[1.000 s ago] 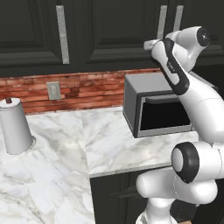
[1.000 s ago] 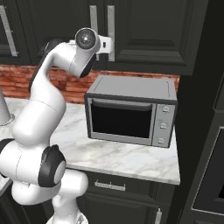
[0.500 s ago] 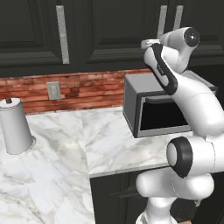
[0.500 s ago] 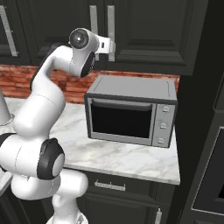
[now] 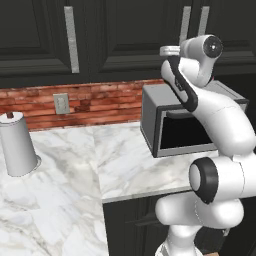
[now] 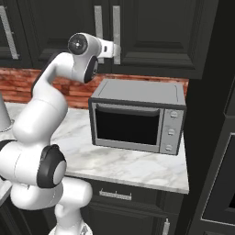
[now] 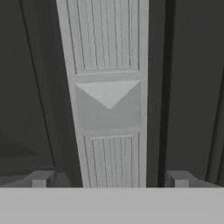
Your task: Open the cabinet. Pick the bar soap and place it next to the sink. Then close the cabinet.
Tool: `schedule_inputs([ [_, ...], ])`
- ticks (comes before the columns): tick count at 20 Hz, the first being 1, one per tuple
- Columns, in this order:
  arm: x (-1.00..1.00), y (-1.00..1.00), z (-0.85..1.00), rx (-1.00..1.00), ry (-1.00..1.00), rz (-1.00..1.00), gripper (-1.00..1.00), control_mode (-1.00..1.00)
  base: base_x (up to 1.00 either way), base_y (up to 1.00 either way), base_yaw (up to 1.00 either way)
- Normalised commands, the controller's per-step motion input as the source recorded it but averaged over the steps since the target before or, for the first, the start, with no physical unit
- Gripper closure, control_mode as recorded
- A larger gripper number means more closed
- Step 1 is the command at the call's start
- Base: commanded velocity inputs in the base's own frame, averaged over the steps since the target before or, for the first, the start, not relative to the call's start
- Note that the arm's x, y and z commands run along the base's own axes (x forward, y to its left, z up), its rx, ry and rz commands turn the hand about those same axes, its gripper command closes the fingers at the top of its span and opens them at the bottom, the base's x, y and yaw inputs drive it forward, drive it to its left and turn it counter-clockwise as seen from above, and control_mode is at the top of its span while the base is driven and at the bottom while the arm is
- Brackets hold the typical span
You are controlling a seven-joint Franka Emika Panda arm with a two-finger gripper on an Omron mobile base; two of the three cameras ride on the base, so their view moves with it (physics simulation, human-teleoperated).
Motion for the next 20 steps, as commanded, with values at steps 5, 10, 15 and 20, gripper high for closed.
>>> schedule_inputs([
  [5,0.02,0.00,0.00,0.00,0.00,0.00,-1.00,-1.00,0.00,0.00,0.00],
  [10,0.00,0.00,0.00,0.00,0.00,0.00,1.00,-1.00,0.00,0.00,0.00],
  [15,0.00,0.00,0.00,0.00,0.00,0.00,1.00,-1.00,0.00,0.00,0.00],
  [20,-0.16,0.00,0.00,0.00,0.00,0.00,1.00,-1.00,0.00,0.00,0.00],
])
